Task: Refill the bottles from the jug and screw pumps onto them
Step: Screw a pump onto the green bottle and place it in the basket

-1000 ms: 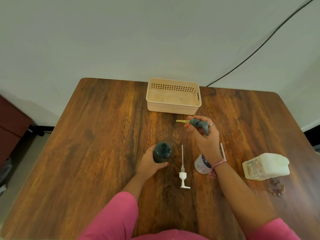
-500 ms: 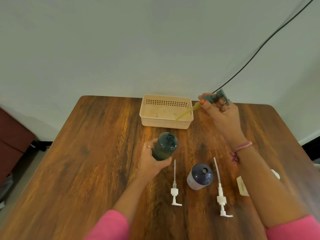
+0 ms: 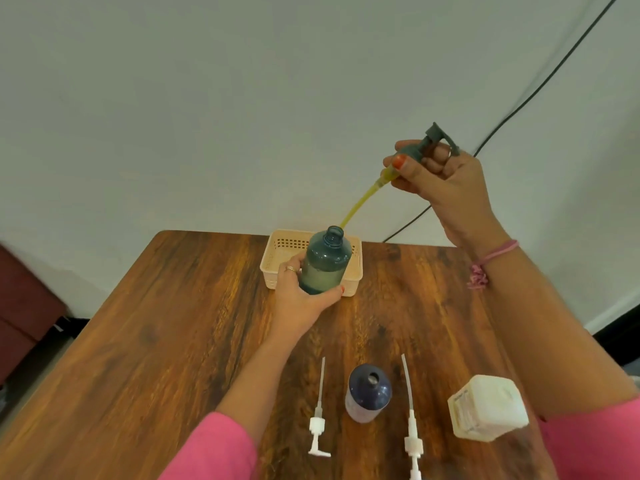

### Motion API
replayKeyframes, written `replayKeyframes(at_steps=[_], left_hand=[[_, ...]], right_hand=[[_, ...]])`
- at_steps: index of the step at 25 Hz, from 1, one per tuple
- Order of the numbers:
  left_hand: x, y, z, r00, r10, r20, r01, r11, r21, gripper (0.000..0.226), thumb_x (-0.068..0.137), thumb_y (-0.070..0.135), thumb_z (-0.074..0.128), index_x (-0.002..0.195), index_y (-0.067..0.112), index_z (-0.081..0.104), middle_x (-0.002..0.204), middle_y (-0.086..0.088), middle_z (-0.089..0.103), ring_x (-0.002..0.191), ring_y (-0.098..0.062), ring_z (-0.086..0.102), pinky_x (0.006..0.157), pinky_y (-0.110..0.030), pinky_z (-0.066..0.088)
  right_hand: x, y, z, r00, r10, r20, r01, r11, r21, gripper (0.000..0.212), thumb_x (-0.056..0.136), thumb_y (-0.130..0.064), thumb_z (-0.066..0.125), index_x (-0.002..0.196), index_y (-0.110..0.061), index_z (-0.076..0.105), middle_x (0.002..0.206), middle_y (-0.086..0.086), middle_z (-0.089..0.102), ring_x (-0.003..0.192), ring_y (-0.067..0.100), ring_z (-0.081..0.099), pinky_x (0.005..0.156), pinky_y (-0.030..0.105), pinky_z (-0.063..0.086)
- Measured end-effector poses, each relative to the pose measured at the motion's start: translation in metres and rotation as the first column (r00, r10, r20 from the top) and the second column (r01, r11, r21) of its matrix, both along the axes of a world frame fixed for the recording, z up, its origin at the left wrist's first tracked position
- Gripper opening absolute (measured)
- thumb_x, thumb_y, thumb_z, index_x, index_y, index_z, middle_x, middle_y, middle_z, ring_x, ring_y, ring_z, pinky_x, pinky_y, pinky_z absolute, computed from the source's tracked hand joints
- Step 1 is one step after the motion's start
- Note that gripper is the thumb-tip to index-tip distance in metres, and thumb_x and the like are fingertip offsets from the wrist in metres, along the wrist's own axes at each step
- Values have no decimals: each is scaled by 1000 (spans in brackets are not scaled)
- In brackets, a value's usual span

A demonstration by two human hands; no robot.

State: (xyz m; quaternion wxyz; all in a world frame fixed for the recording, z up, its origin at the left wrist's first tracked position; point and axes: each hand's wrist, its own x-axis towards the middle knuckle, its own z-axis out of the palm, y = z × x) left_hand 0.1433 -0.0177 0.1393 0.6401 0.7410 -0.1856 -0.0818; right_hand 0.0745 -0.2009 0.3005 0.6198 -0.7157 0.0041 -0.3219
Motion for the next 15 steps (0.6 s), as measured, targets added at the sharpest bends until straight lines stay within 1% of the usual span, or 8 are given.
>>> replayKeyframes(at_steps=[2, 4, 7, 8, 10, 12, 13, 15], left_hand=[[0, -8, 11, 1000, 12, 2, -12, 1000, 7, 76, 64, 22, 87, 123, 31, 40, 129, 2, 47, 117, -11, 48, 89, -24, 48], [-1, -15, 19, 999, 31, 20, -31, 999, 6, 78, 63, 23, 87, 127, 27, 43, 129, 1, 48, 117, -12, 49, 91, -27, 51], [-6, -21, 29, 997, 45, 57, -45, 999, -5, 78, 60, 27, 87, 128, 24, 48, 127, 0, 49, 116, -14, 50, 93, -36, 54], [-8, -22, 32, 997, 49, 61, -49, 999, -14, 78, 59, 27, 87, 127, 23, 49, 126, 0, 49, 116, -13, 51, 93, -36, 53], [-13, -24, 42, 995, 62, 72, -60, 998, -29, 72, 63, 20, 86, 123, 26, 48, 123, 2, 47, 110, -9, 49, 87, -25, 51], [-17, -26, 50, 995, 55, 79, -52, 998, -33, 71, 66, 16, 85, 120, 34, 43, 119, 5, 43, 105, -6, 48, 77, -13, 45], [-18, -28, 53, 995, 51, 82, -48, 998, -37, 71, 66, 16, 85, 119, 36, 41, 118, 6, 42, 106, -7, 47, 76, -12, 44], [-21, -31, 61, 995, 47, 90, -43, 998, -44, 71, 67, 17, 85, 117, 37, 39, 118, 6, 41, 110, -7, 45, 79, -15, 46]], right_hand=[[-1, -4, 13, 1000, 11, 14, -10, 999, -46, 34, 85, -9, 67, 116, 3, 59, 105, 19, 68, 98, 26, 69, 77, 29, 55], [-4, -7, 27, 998, 12, 54, -8, 997, -71, 34, 85, -9, 66, 116, 4, 58, 105, 19, 67, 98, 26, 69, 77, 29, 55], [-10, -11, 46, 994, 17, 111, -7, 997, -82, 33, 87, -9, 66, 116, 5, 58, 105, 21, 67, 98, 30, 68, 78, 30, 55], [-11, -12, 50, 993, 27, 114, -17, 996, -93, 32, 87, -9, 65, 115, 5, 59, 105, 21, 67, 98, 29, 68, 78, 31, 55], [-13, -13, 54, 995, 53, 84, -42, 990, -133, 31, 86, -7, 66, 115, 4, 59, 104, 18, 68, 97, 26, 69, 79, 31, 56], [-12, -13, 53, 997, 77, 15, -73, 980, -187, 32, 85, -7, 67, 115, 3, 59, 104, 17, 68, 96, 23, 70, 80, 31, 56], [-11, -12, 51, 996, 86, -21, -89, 973, -212, 33, 85, -7, 68, 115, 1, 58, 105, 16, 69, 96, 22, 70, 80, 32, 56], [-7, -10, 47, 992, 95, -84, -114, 961, -254, 35, 83, -9, 71, 114, -4, 57, 106, 15, 69, 96, 21, 70, 81, 33, 57]])
